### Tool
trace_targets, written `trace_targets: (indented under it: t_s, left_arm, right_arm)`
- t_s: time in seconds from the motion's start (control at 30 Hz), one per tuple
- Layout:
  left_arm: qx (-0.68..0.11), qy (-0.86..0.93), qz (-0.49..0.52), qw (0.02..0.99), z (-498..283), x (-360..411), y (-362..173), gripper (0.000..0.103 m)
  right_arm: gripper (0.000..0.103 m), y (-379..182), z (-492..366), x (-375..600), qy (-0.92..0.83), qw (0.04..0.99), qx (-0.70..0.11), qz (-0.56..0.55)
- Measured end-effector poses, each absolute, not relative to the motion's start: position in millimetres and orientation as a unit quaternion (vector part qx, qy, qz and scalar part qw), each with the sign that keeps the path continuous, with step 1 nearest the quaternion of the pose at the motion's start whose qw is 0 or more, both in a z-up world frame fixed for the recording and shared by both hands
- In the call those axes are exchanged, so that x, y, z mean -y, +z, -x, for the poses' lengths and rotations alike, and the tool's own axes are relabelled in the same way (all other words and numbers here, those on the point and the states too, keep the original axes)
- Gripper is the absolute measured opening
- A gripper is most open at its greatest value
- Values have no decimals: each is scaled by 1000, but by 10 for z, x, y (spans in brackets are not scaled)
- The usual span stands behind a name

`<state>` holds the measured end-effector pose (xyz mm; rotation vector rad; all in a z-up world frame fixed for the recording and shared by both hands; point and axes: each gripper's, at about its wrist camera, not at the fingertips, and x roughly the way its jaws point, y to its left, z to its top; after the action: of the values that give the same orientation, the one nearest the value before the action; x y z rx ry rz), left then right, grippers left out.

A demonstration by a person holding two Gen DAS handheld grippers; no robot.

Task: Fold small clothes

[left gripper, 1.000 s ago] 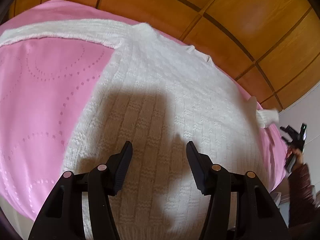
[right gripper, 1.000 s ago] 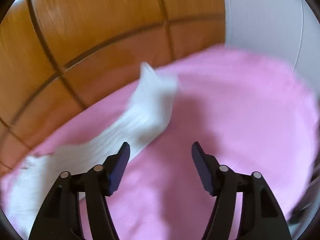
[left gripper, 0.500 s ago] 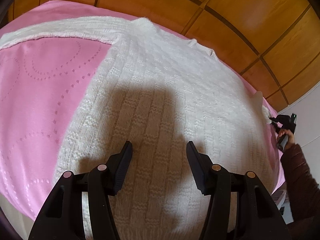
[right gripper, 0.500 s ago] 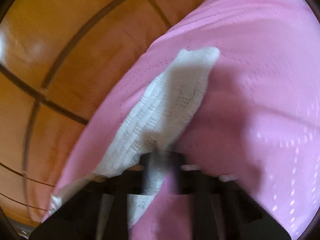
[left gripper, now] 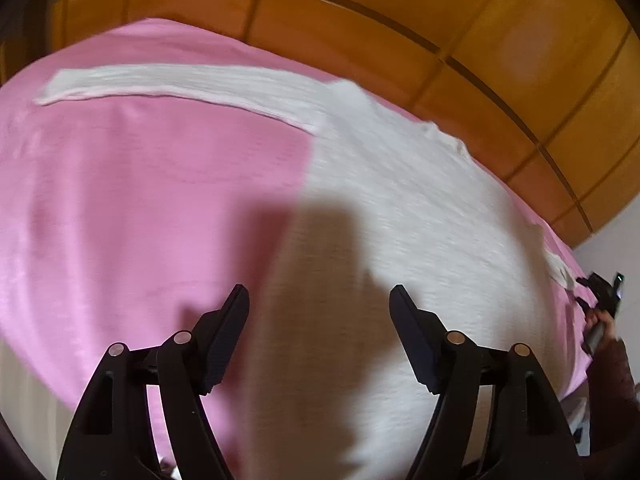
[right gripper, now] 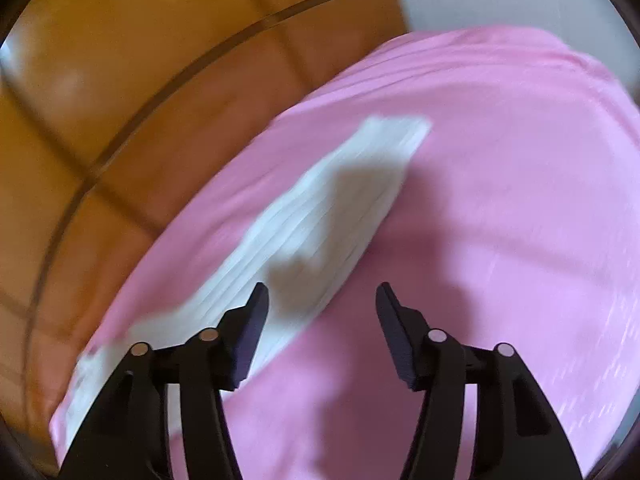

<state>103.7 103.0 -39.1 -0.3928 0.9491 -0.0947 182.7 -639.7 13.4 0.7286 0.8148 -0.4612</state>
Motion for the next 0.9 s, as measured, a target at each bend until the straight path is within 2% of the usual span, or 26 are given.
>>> trace_targets:
  t_s: [0.23, 0.4, 0.43, 0.47, 0.5, 0.53, 0.57, 0.6, 0.67, 0.83, 0.9]
  left_arm:
    - [-470, -29, 205, 858, -789, -1430, -584, 71]
    - [-466, -69, 210, 857, -654, -1450, -664, 71]
    - [-465, -76, 211, 857, -652, -1440, -671, 64]
    - [-466, -84, 210, 856, -635, -1426, -686, 48]
    - [-469, -94, 209, 853, -633, -1404, -701, 40]
    - [-471, -105, 208, 851, -634, -1362, -716, 28]
    - [-473, -112, 203, 850, -633, -1322, -729, 17]
    - [-475, -118, 196, 850, -635, -1292, -736, 10]
    - [-472, -118, 191, 852, -642, -1269, -713, 4]
    - [-458, -135, 204, 855, -488, -1367, -521, 3]
    - [-467, -135, 199, 851, -394, -1362, -544, 3]
  right_arm:
    - [66, 39, -1266, 5136, 60, 805, -442, -391]
    - [67, -101, -637, 4227, 161, 774, -495, -361]
    - [66, -110, -543, 4147, 165, 774, -498, -355]
    - [62, -122, -398, 4039, 169, 774, -501, -348]
    - [52, -111, -294, 3985, 168, 775, -502, -345]
    - [45, -112, -247, 3953, 166, 777, -504, -339]
    - [27, -106, -203, 3908, 163, 779, -509, -327]
    - [6, -99, -193, 3873, 160, 781, -516, -314]
    - [6, 11, -239, 3856, 145, 790, -525, -282]
    - [5, 458, -155, 3885, 171, 825, -477, -249]
    - [5, 446, -62, 3878, 173, 823, -489, -230]
